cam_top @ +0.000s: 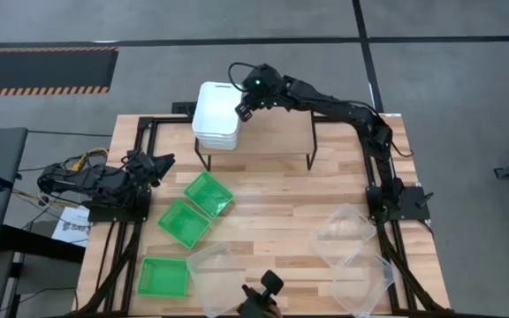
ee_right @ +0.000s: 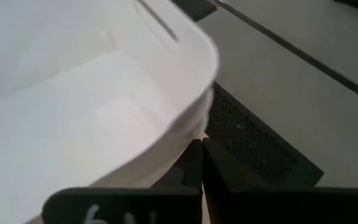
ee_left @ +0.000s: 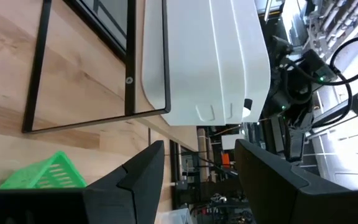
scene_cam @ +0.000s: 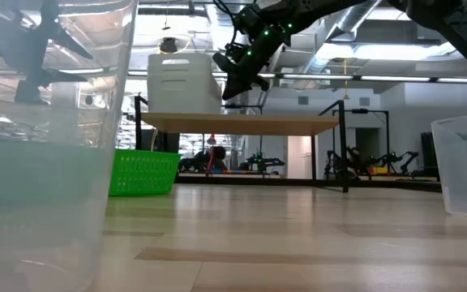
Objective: Stack baskets on shelf by color
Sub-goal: Stack the white bin on the white bin on the shelf, then put the top transparent bin on the shelf
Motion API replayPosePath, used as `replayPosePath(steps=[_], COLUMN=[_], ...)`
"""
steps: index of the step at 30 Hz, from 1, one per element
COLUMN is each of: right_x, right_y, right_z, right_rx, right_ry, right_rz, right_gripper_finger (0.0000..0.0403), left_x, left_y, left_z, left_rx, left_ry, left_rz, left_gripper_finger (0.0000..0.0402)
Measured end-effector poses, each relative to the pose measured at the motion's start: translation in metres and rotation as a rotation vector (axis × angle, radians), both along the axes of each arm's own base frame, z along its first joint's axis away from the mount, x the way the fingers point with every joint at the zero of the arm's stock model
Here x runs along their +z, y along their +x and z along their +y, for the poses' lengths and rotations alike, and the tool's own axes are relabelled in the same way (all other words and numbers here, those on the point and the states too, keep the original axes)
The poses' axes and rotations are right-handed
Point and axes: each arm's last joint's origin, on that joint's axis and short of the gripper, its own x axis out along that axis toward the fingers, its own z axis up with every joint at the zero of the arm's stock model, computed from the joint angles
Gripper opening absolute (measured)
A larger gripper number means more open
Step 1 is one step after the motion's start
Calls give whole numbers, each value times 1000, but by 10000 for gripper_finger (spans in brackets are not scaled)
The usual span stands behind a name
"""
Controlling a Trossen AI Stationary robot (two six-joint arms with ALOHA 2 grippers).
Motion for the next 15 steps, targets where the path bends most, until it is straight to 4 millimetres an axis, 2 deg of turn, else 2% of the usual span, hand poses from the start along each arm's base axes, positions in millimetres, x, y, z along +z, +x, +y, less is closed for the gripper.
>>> replayPosePath(steps=[4, 7, 11, 15], right_x=[16, 51, 103, 124], right_y=[-6, -20, -58, -94], right_z=[0, 9, 37, 78], right_rx=[3, 17, -7, 28], right_ry=[-3, -27, 49, 164], right_rz=[18, 12, 45, 165], right_gripper_finger=[24, 21, 18, 40], left_x=[0, 0, 0, 0], left_y=[0, 0, 0, 0], left_z=[0, 0, 0, 0], left_rx=[0, 3, 7, -3], left_ry=[-6, -5, 2, 2], left_rz=[-5, -5, -1, 0], left_gripper_finger=[185, 185, 185, 185])
